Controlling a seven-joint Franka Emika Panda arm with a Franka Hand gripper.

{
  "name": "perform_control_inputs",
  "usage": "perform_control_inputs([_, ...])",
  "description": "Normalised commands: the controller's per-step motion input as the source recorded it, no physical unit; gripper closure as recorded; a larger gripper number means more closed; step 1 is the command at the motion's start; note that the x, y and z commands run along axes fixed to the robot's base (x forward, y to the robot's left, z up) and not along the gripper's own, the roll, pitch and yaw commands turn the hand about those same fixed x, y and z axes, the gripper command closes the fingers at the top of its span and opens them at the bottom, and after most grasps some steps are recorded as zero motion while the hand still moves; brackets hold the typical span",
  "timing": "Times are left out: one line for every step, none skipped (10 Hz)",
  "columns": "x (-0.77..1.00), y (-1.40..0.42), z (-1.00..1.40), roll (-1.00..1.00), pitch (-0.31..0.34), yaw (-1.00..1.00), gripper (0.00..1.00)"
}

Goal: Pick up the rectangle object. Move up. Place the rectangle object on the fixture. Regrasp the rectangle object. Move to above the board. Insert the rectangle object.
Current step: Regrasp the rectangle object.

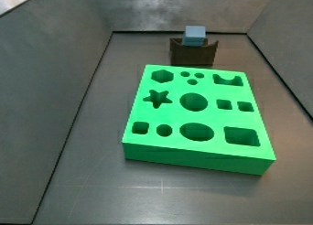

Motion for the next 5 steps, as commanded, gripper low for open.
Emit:
perform_control_inputs([-0.03, -0.02, 0.01, 1.0, 0.025, 0.03, 0.0])
perform_control_inputs([-0.03, -0.02, 0.01, 1.0, 0.019, 0.03, 0.0])
perform_control_inputs([-0.02, -0.02, 0.01, 1.0, 0.016, 0.03, 0.0])
perform_control_inputs([-0.02, -0.02, 0.01, 1.0, 0.011, 0.03, 0.0])
perform_control_inputs([-0.02, -0.02, 0.0, 1.0, 0.011, 0.03, 0.0])
